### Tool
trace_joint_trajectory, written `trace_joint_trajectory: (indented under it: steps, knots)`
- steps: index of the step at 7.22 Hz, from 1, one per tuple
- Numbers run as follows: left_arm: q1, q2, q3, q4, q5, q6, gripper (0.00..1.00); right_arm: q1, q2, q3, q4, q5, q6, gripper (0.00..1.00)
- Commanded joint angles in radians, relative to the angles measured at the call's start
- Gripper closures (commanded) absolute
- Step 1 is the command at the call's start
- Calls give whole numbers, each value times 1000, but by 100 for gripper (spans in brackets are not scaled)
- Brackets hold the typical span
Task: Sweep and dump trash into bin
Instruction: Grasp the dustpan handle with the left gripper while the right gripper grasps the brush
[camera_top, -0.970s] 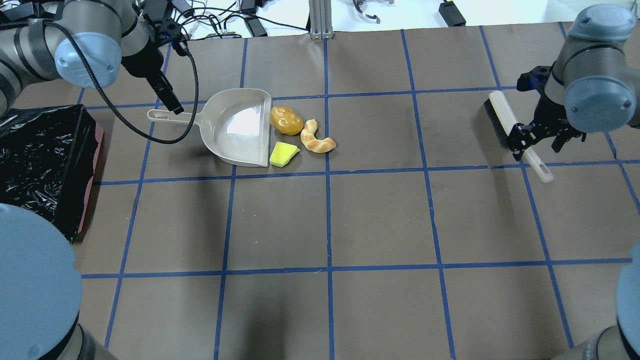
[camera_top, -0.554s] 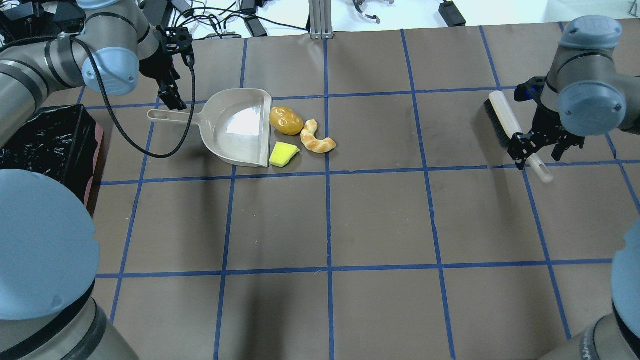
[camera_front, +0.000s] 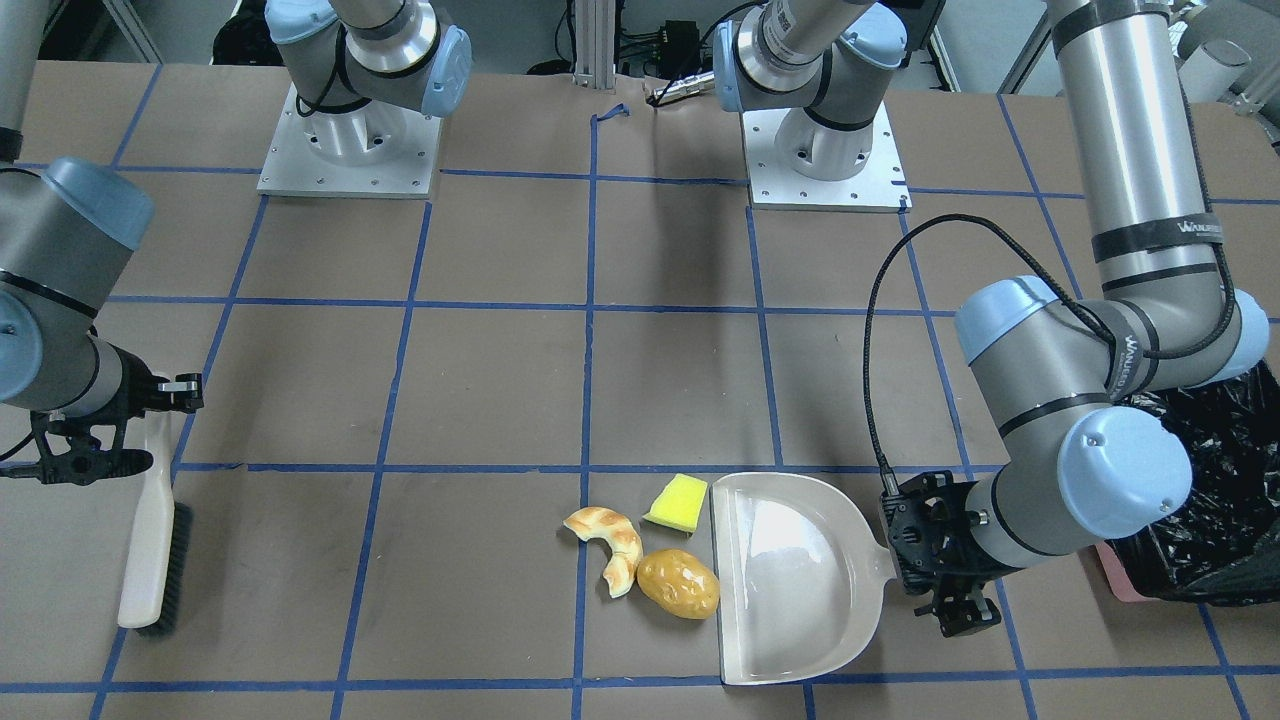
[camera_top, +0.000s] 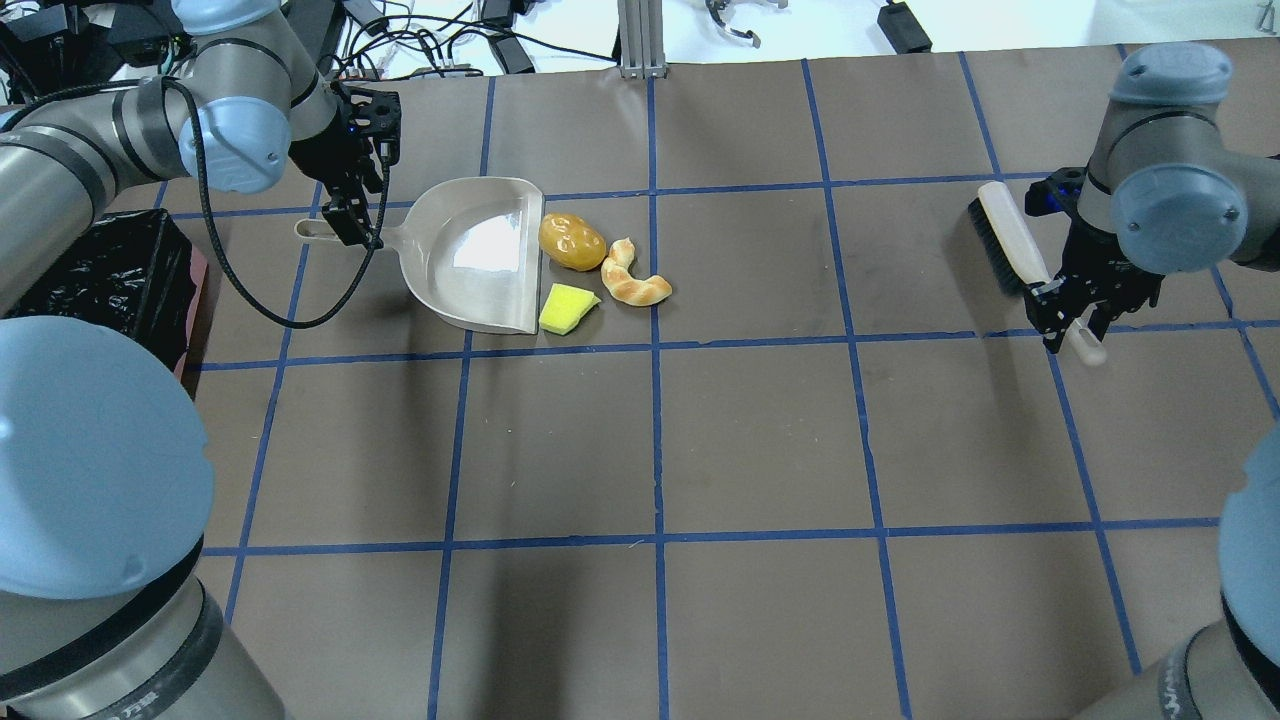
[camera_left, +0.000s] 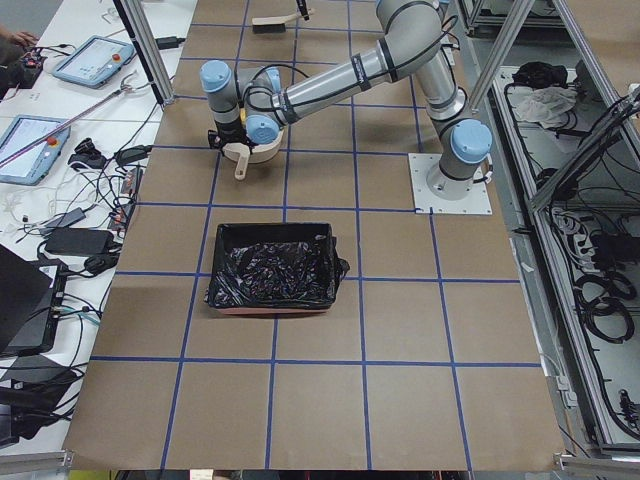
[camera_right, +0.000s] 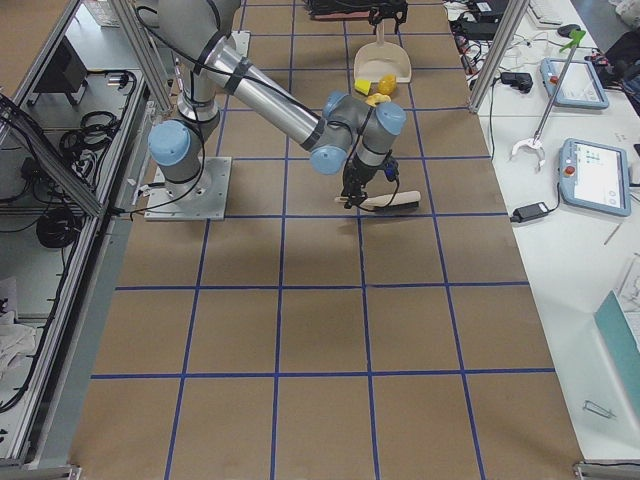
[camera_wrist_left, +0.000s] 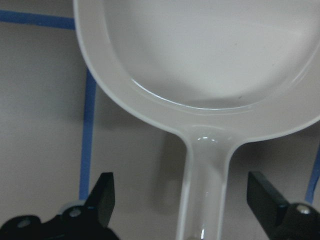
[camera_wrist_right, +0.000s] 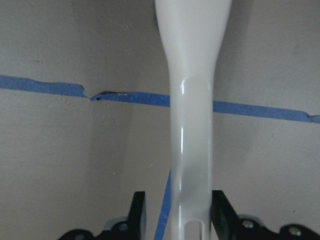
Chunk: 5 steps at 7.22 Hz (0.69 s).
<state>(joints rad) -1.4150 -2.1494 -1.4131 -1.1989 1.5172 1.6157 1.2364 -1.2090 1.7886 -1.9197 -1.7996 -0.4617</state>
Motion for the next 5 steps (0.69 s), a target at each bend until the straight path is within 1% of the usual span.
trace_joint_trajectory:
  steps: [1,2,3,5]
  knots:
    - [19,-4,-21,-37,-15,35,6,0,0,0,10,-1,0,51]
    - [49,-22,-15,-33,-29,41,6,0,3,0,8,-3,0,50]
    - [50,-24,-18,-34,-38,41,6,0,9,0,10,-3,0,50]
    - [41,-17,-33,-39,-57,36,5,0,12,-2,11,-3,1,54]
